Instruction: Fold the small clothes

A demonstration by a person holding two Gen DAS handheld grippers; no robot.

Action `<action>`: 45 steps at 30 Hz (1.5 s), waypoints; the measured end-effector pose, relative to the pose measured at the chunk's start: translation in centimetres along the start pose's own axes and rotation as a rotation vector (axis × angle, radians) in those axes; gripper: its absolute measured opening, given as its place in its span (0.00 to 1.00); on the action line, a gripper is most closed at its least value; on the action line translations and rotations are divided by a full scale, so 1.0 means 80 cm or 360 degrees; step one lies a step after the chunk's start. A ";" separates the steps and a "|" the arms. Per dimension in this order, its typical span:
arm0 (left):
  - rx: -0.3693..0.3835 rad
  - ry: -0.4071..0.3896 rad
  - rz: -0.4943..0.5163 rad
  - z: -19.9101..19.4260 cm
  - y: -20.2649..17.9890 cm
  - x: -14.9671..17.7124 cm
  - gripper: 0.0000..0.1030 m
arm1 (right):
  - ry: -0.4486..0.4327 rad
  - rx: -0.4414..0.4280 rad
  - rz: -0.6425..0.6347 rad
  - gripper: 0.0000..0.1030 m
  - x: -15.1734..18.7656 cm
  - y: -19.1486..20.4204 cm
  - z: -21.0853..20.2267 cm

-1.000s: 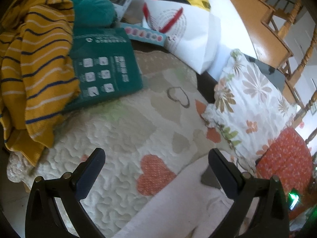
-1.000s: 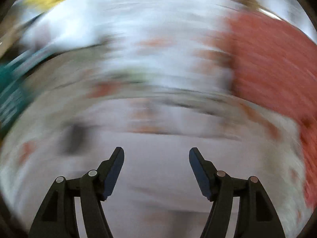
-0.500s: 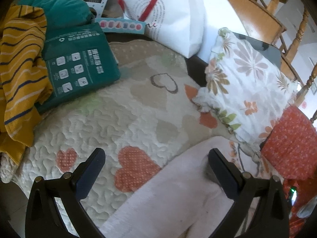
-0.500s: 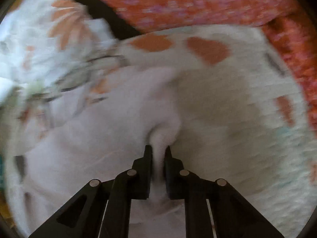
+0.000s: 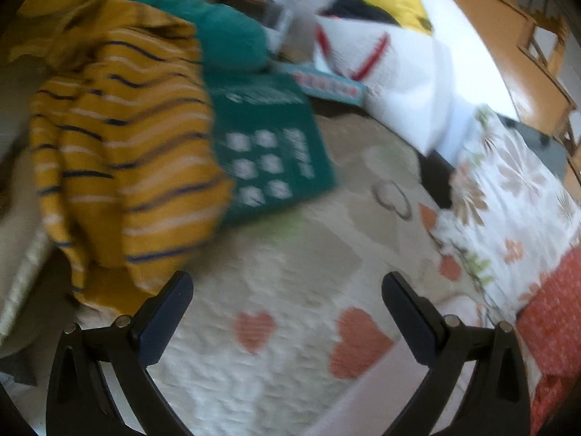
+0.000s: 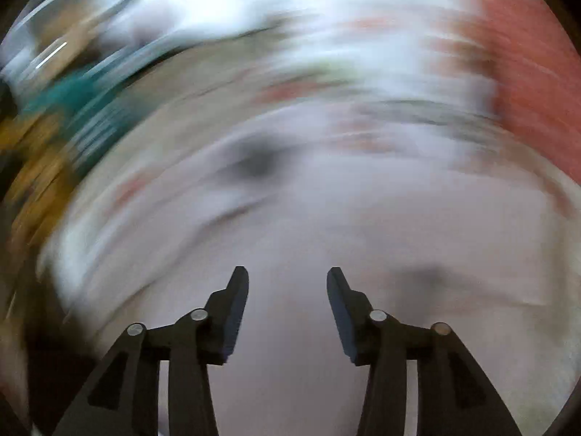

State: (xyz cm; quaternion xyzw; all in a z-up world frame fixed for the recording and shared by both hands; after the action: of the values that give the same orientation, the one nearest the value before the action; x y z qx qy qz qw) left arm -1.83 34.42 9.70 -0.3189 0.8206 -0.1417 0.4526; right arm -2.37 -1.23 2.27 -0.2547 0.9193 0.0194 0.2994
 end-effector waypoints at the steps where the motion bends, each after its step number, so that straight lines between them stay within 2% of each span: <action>1: -0.0029 -0.0023 -0.0014 -0.007 0.012 -0.004 1.00 | -0.0011 -0.0068 -0.0138 0.49 0.010 0.051 0.000; 3: -0.0069 -0.0054 -0.0047 -0.017 0.034 -0.011 1.00 | -0.0046 -0.0134 -0.0378 0.50 0.030 0.133 0.001; 4: -0.0086 -0.0070 -0.0072 -0.023 0.047 -0.015 1.00 | -0.0068 -0.0127 -0.0470 0.50 0.039 0.158 0.003; 6: -0.0106 -0.0103 -0.0137 -0.034 0.070 -0.020 1.00 | -0.0131 -0.0076 -0.0761 0.50 0.061 0.220 0.011; 7: -0.0112 -0.0116 -0.0170 -0.038 0.079 -0.022 1.00 | -0.0179 -0.0004 -0.0893 0.50 0.072 0.243 0.017; 10: -0.0103 -0.0128 -0.0236 -0.046 0.099 -0.024 1.00 | -0.0314 0.0186 -0.1148 0.50 0.090 0.277 0.034; 11: -0.0099 -0.0130 -0.0246 -0.048 0.102 -0.024 1.00 | -0.0361 0.0238 -0.1205 0.54 0.092 0.286 0.039; 13: -0.0091 -0.0135 -0.0249 -0.050 0.104 -0.025 1.00 | -0.0420 0.0267 -0.1271 0.57 0.093 0.300 0.046; 16: -0.0086 -0.0145 -0.0245 -0.051 0.102 -0.026 1.00 | -0.0457 0.0321 -0.1284 0.55 0.085 0.312 0.056; 17: -0.0089 -0.0147 -0.0244 -0.051 0.101 -0.026 1.00 | -0.0452 0.0321 -0.1247 0.46 0.081 0.310 0.054; 18: -0.0090 -0.0149 -0.0247 -0.052 0.102 -0.026 1.00 | -0.0437 0.0304 -0.1187 0.28 0.072 0.309 0.050; 20: -0.0095 -0.0152 -0.0259 -0.052 0.103 -0.025 1.00 | -0.0345 0.0198 -0.0981 0.07 0.047 0.293 0.039; 23: -0.0092 -0.0149 -0.0273 -0.051 0.102 -0.022 1.00 | -0.0323 0.0060 -0.0582 0.06 -0.009 0.242 0.007; 26: -0.0059 -0.0117 -0.0241 -0.040 0.081 -0.017 1.00 | -0.0404 -0.0010 -0.0117 0.06 -0.076 0.147 -0.040; 28: -0.0020 -0.0071 -0.0186 -0.026 0.056 -0.010 1.00 | -0.0461 -0.0013 0.0160 0.06 -0.108 0.071 -0.068; 31: 0.0084 0.0023 -0.0114 0.000 0.008 0.007 1.00 | -0.0520 0.0092 0.0604 0.06 -0.129 -0.076 -0.100; 33: 0.0162 0.0089 -0.0059 0.015 -0.028 0.018 1.00 | -0.0511 0.0158 0.0825 0.06 -0.120 -0.155 -0.108; 34: 0.0204 0.0129 -0.0023 0.024 -0.049 0.026 1.00 | -0.0486 0.0210 0.0970 0.06 -0.107 -0.208 -0.107; 37: 0.0278 0.0227 0.0125 0.046 -0.111 0.051 1.00 | -0.0381 0.0391 0.1237 0.06 -0.059 -0.315 -0.091; 40: 0.0351 0.0323 0.0270 0.067 -0.169 0.079 1.00 | -0.0230 0.0600 0.1390 0.06 -0.005 -0.391 -0.062; 42: 0.0387 0.0389 0.0341 0.080 -0.199 0.099 1.00 | -0.0140 0.0682 0.1472 0.06 0.029 -0.429 -0.044; 45: 0.0388 0.0471 0.0462 0.101 -0.237 0.130 1.00 | -0.0006 0.0663 0.1531 0.07 0.066 -0.466 -0.013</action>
State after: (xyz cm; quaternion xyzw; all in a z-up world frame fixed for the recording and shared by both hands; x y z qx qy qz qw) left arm 8.36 13.77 8.35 -0.1163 0.8920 -0.2184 0.3782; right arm 11.32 -36.26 4.52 0.2612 0.9162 -0.0280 0.3027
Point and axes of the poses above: each gripper's, at about its wrist camera, not at the fingertips, and z roughly the way its jaws point, y to its left, x to its underside, the point moved 4 cm from there along z, roughly the way its jaws point, and after that the axes turned 15 degrees about x, right-handed, at the moved point
